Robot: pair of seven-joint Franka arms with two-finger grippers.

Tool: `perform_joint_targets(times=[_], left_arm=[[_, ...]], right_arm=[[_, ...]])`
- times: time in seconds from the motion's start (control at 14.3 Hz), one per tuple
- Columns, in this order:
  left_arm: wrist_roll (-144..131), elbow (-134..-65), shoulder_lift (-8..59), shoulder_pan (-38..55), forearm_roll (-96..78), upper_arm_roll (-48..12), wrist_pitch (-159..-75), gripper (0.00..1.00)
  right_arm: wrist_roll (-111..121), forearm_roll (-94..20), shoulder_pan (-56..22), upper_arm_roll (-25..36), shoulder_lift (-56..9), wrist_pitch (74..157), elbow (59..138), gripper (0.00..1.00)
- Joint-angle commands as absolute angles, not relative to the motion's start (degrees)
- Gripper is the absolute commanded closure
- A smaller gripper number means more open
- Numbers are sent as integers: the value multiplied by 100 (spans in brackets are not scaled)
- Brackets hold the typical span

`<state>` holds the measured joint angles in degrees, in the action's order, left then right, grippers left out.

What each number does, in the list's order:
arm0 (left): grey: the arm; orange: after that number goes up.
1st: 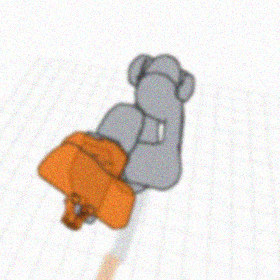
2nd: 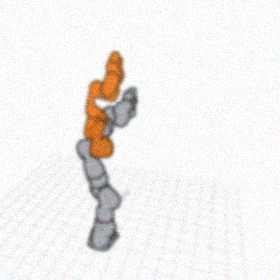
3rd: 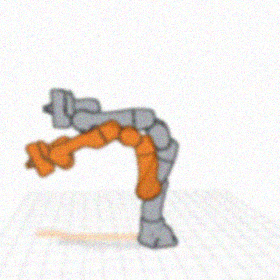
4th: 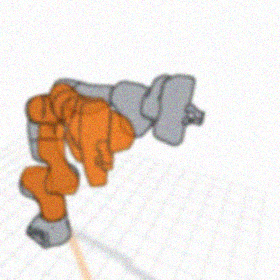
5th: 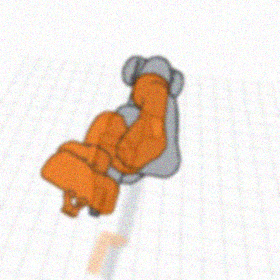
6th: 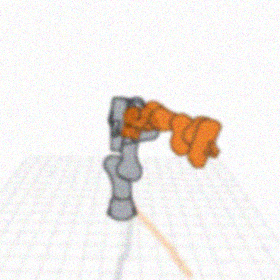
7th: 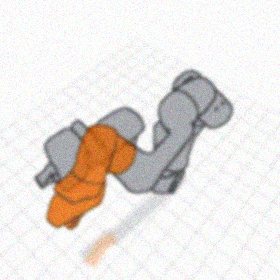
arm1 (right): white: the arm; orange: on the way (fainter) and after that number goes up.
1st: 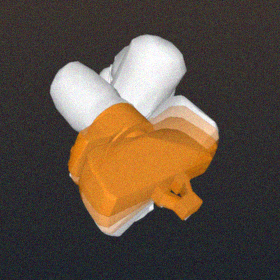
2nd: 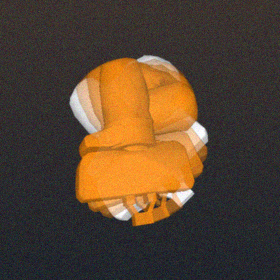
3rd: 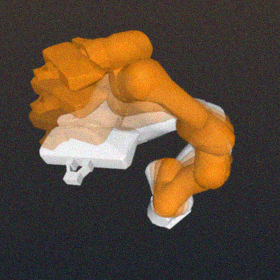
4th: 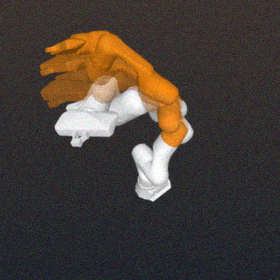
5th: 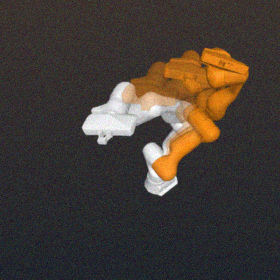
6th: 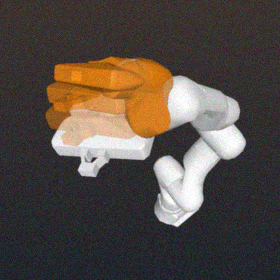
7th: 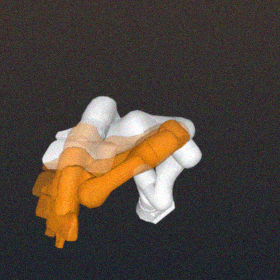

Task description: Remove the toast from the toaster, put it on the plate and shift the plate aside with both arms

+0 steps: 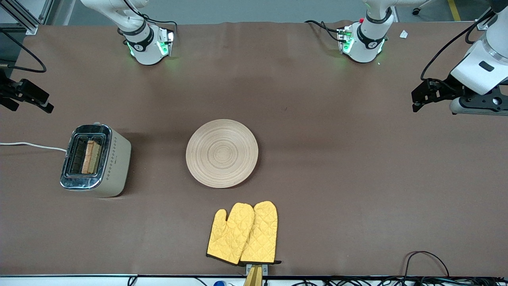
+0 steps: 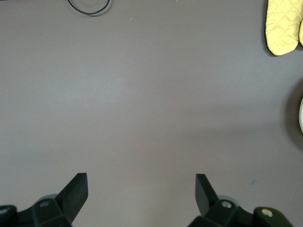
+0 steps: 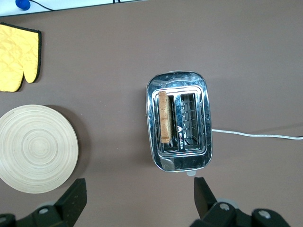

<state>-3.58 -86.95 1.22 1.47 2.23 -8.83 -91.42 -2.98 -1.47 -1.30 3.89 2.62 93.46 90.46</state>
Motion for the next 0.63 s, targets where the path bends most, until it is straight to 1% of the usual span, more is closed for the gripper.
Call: perform_joint_targets(times=[0.0, 0.28, 0.56], left_arm=[[-255, -8578, 132, 132, 211, -888, -8904, 0], [-333, -8561, 167, 132, 246, -888, -8912, 0], [-264, -8332, 351, 132, 290, -888, -8912, 0]], right_arm=[[-246, -264, -115, 396, 316, 9325, 9070, 0], [-246, -264, -105, 404, 325, 9325, 9070, 0], [-264, -264, -97, 413, 325, 9299, 9088, 0]])
